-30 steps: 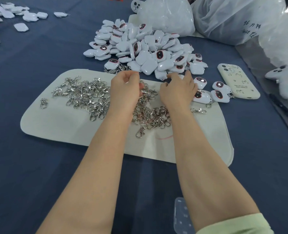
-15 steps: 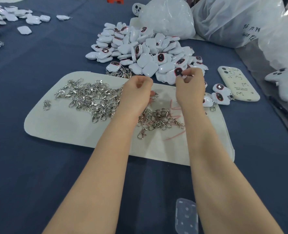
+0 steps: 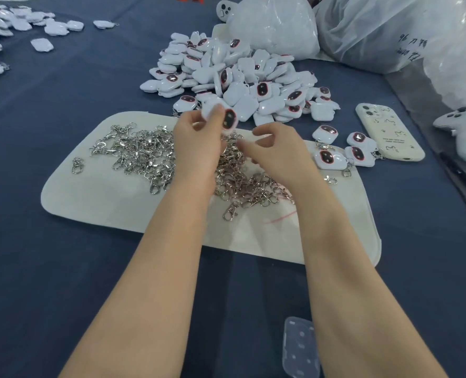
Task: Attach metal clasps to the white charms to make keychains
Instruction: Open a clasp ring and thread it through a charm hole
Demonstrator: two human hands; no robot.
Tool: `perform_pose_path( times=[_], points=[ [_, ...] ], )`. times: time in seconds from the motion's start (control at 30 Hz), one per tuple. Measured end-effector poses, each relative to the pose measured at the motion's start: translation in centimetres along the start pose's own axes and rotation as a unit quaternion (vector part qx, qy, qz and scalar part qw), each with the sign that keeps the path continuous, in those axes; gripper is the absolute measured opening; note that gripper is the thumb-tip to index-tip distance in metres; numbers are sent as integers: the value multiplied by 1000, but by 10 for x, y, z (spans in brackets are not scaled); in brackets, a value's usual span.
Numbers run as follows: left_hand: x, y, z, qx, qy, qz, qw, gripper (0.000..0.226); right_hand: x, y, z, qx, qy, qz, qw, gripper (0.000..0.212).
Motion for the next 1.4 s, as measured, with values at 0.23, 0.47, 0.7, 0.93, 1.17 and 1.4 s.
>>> perform_pose_path(
  times=[0.23, 0.47, 0.7, 0.93, 1.17, 1.4],
  points=[
    [-3, -2, -5, -20, -162, -30, 986, 31, 11, -9, 31, 133, -251, -36, 958, 26],
    [-6, -4, -6, -8, -135, -5, 991, 28, 1, 0, 9, 2, -120, -28, 992, 10],
    [-4, -9, 19, 117, 179, 57, 975, 18, -7, 3, -14, -23, 331, 30, 943, 7],
    [-7, -16, 32, 154, 286, 126, 937, 11, -3, 2, -19, -44, 320, 13, 946, 7],
    [-3, -13, 30, 152, 283, 109, 941, 17, -5, 3, -25, -95, 307, 8, 947, 16],
    [-5, -13, 30, 145, 270, 122, 944, 19, -1, 1, -23, -101, 265, -10, 959, 19]
  ],
)
Point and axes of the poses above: each hand's wrist, its own y-axis towards the middle knuckle, its own z-axis out of the palm, x = y × z, the point moved 8 cm from there along y, towards the middle knuckle, and after that the axes turned 5 degrees about -y, right-handed, at the moved point
